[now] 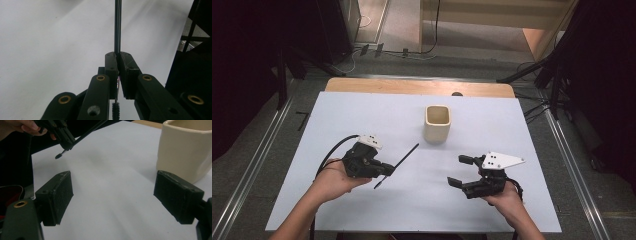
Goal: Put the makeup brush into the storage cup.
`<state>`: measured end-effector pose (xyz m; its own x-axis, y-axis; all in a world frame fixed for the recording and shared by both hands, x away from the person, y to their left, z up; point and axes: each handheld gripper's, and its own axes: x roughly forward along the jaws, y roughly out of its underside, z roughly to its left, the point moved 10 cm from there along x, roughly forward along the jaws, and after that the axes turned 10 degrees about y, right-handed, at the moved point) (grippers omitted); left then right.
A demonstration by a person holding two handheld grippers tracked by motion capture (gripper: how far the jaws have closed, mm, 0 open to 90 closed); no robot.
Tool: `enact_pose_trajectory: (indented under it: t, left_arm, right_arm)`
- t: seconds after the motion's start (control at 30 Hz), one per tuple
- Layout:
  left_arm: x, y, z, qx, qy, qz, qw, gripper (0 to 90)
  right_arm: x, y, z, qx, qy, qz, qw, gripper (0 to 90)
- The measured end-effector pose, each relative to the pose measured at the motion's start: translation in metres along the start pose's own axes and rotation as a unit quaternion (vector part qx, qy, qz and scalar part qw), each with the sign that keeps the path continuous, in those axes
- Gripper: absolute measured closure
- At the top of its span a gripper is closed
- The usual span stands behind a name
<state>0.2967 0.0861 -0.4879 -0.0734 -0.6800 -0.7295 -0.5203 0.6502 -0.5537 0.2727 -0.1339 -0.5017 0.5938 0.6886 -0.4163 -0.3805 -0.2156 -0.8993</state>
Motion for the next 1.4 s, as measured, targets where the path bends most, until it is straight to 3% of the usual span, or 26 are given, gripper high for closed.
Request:
enact_pose_trajectory:
  t: [0.23, 0.37, 0.57, 0.63, 0.87, 1.07, 1.2, 1.23, 1.27, 1.4]
  left_arm:
    - [-0.004, -0.004, 0.002, -0.008, 0.004, -0.009, 0.9999, 85.5]
    - [-0.001, 0.0, 0.006, -0.017, 0.008, 0.01, 0.9998, 85.5]
    - [-0.003, 0.004, 0.004, -0.009, 0.018, 0.028, 0.9994, 85.5]
    - [-0.004, 0.007, 0.007, 0.005, 0.013, 0.045, 0.9989, 85.5]
    - [-0.005, 0.006, 0.011, 0.007, 0.022, 0.055, 0.9982, 85.5]
    - [-0.006, 0.009, 0.002, 0.031, 0.031, 0.094, 0.9946, 85.5]
    - [-0.004, 0.013, -0.004, 0.049, 0.033, 0.129, 0.9899, 85.5]
    - [-0.002, 0.014, -0.005, 0.056, 0.033, 0.143, 0.9875, 85.5]
    - [-0.002, 0.014, -0.005, 0.056, 0.033, 0.143, 0.9875, 85.5]
    - [0.001, 0.013, -0.006, 0.072, 0.031, 0.165, 0.9832, 85.4]
  right_arm:
    - [0.001, -0.006, 0.003, -0.007, -0.01, 0.015, 0.9998, 14.4]
    - [0.011, -0.009, 0.008, -0.027, -0.021, 0.024, 0.9991, 14.4]
    - [0.016, -0.012, 0.016, -0.041, -0.036, 0.039, 0.9977, 15.4]
    - [0.016, -0.013, 0.017, -0.045, -0.042, 0.04, 0.9973, 16.7]
    - [0.014, -0.015, 0.014, -0.055, -0.042, 0.045, 0.9966, 18.5]
    - [0.012, -0.017, 0.016, -0.069, -0.053, 0.05, 0.995, 19.6]
    - [0.013, -0.02, 0.02, -0.065, -0.066, 0.056, 0.9941, 19.0]
    - [0.015, -0.021, 0.021, -0.071, -0.074, 0.065, 0.9926, 18.7]
    - [0.015, -0.021, 0.021, -0.071, -0.074, 0.065, 0.9926, 18.7]
    - [0.02, -0.023, 0.024, -0.077, -0.088, 0.085, 0.9895, 18.4]
